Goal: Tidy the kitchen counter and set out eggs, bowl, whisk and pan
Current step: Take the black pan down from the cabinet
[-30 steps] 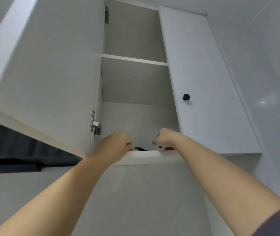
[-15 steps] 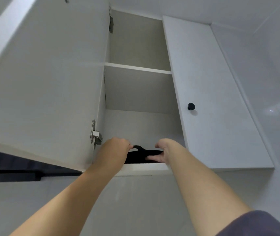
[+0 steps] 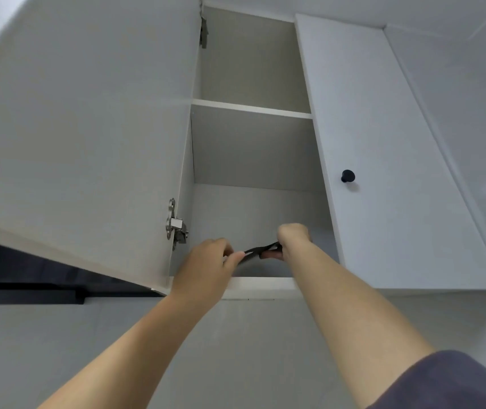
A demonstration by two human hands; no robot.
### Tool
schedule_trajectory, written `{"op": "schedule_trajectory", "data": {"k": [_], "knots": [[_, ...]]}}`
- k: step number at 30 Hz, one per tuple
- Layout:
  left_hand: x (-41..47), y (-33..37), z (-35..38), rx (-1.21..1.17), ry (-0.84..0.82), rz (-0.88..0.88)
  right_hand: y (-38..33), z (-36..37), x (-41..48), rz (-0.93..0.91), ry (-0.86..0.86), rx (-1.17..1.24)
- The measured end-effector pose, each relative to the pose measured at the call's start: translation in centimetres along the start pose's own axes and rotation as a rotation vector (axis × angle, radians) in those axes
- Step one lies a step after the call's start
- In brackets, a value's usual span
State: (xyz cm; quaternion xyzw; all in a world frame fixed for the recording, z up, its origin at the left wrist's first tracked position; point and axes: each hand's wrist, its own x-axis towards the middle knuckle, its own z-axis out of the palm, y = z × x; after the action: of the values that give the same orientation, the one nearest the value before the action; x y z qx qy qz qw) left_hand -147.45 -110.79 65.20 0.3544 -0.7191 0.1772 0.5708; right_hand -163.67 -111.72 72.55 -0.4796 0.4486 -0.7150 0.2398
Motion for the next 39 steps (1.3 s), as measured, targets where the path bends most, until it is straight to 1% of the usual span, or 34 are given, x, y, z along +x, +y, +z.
{"op": "schedule_trajectory", "data": {"k": [2, 6, 8, 10, 13, 15, 18, 19, 20, 21, 24, 25, 26, 27, 29, 32, 35, 37, 39], "knots": [[-0.3, 0.0, -0.2, -0.061, -0.050, -0.051, -1.2, -0.1, -0.4, -0.038, 0.109, -0.052], [-0.5, 0.8, -0.8, -0.150, -0.103, -0.084, -4.1, -0.4, -2.5, -0.192, 0.274, -0.100], [-0.5, 1.6, -1.0, -0.188, -0.104, -0.094, -5.4, -0.8, -3.4, -0.253, 0.357, -0.212], [-0.4, 2.4, -1.2, -0.239, -0.101, -0.077, -6.7, -1.5, -3.6, -0.277, 0.388, -0.257], [-0.3, 3.0, -1.4, -0.405, -0.070, -0.074, -8.3, -2.6, -5.2, -0.346, 0.417, -0.256], [-0.2, 3.4, -1.8, -0.511, -0.033, -0.152, -9.1, -3.7, -6.6, -0.393, 0.418, -0.252], [-0.4, 4.0, -2.5, -0.539, -0.030, -0.412, -10.1, -5.0, -9.4, -0.468, 0.440, -0.314], [-0.5, 4.1, -2.8, -0.583, -0.037, -0.487, -10.4, -5.5, -10.6, -0.485, 0.450, -0.319], [-0.4, 4.1, -2.9, -0.673, -0.048, -0.553, -10.7, -5.8, -11.5, -0.497, 0.449, -0.313], [-0.4, 4.2, -3.2, -0.822, -0.060, -0.611, -11.1, -6.2, -12.7, -0.509, 0.452, -0.304], [-1.1, 4.9, -4.3, -1.390, -0.125, -0.762, -12.0, -7.2, -16.0, -0.532, 0.494, -0.323], [-1.6, 5.3, -4.8, -1.537, -0.132, -0.796, -12.0, -7.5, -17.1, -0.534, 0.516, -0.333], [-2.3, 5.8, -5.5, -1.626, -0.131, -0.829, -12.0, -7.9, -18.4, -0.531, 0.543, -0.337], [-3.0, 6.2, -6.2, -1.662, -0.129, -0.852, -11.7, -8.3, -19.6, -0.518, 0.565, -0.340], [-4.5, 6.7, -7.4, -1.681, -0.123, -0.892, -11.0, -9.2, -22.3, -0.485, 0.558, -0.315], [-6.9, 7.2, -8.4, -1.665, -0.146, -0.925, -9.5, -10.1, -26.4, -0.370, 0.456, -0.116], [-9.9, 7.1, -9.8, -1.634, -0.206, -0.967, -7.6, -10.1, -30.9, -0.172, 0.355, 0.161], [-11.6, 6.9, -10.7, -1.598, -0.242, -0.991, -6.1, -10.1, -33.2, -0.082, 0.271, 0.251], [-12.8, 6.5, -11.7, -1.552, -0.289, -1.018, -4.9, -10.0, -35.1, -0.046, 0.275, 0.301]]}}
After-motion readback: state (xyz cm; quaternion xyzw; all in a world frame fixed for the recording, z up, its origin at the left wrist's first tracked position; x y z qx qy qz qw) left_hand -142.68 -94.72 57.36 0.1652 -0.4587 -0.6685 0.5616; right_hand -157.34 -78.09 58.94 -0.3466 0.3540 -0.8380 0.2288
